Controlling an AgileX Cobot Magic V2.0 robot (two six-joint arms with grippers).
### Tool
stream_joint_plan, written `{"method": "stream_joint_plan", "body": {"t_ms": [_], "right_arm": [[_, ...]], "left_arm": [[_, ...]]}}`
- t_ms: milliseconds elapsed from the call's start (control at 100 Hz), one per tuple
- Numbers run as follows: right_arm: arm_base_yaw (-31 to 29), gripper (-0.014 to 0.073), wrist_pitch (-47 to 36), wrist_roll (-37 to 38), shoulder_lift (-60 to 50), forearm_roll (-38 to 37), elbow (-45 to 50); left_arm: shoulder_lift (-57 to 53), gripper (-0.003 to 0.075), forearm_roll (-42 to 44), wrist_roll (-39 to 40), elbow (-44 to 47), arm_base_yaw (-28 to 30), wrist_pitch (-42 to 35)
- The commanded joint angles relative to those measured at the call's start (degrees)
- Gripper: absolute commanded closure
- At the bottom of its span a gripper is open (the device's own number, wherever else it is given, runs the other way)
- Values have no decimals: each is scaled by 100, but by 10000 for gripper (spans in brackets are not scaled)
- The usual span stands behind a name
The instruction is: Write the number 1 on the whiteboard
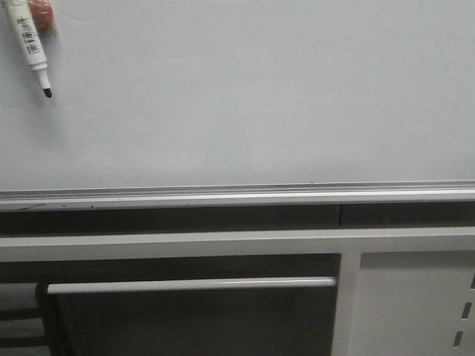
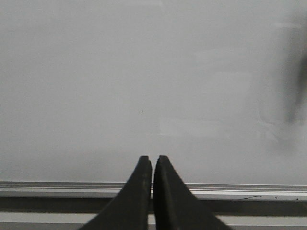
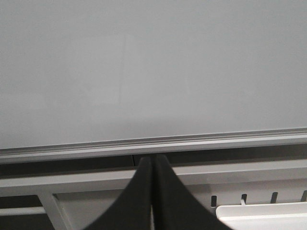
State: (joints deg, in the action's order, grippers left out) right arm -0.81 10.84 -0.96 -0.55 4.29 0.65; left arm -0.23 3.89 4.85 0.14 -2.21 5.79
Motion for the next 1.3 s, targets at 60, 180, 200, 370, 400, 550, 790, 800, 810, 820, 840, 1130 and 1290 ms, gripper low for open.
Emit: {"method": "stream_joint_plan", "body": {"t_ms": [60, 180, 200, 370, 400, 550, 790, 800, 810, 820, 840, 1130, 1290], "right_arm": [[-32, 659, -542, -21, -95, 6, 141], [-32, 659, -544, -21, -95, 6, 141], [-32, 659, -544, -21, -95, 6, 141], [-32, 659, -564, -21, -95, 6, 141], [-32, 659, -564, -21, -95, 6, 141], [-32, 659, -606, -21, -95, 15, 141], [-32, 659, -830, -21, -95, 1240, 141], [-32, 659, -844, -21, -95, 1356, 141], [-32, 659, -873, -21, -95, 1412, 141], [-32, 659, -888, -21, -95, 1528, 141], [-32, 659, -948, -21, -95, 1703, 141], [-32, 657, -1084, -21, -95, 3655, 35], [-32, 652, -281, -375, -17, 3376, -541]], "left_arm": [[-127, 741, 39, 14, 240, -45, -392], [-127, 741, 39, 14, 240, -45, -392], [-127, 741, 39, 14, 240, -45, -392], [-127, 741, 39, 14, 240, -45, -392], [-127, 741, 39, 14, 240, -45, -392], [-127, 741, 2, 14, 240, -45, -405], [-127, 741, -1030, 14, 240, -45, -466], [-127, 741, -1089, 14, 240, -45, -477], [-127, 741, -1213, 14, 240, -45, -487], [-127, 741, -1277, 14, 240, -45, -507], [-127, 741, -1469, 14, 240, -45, -548], [-127, 741, -4273, 14, 111, -45, -879], [-46, 741, -4057, 14, -505, -45, -128]]}}
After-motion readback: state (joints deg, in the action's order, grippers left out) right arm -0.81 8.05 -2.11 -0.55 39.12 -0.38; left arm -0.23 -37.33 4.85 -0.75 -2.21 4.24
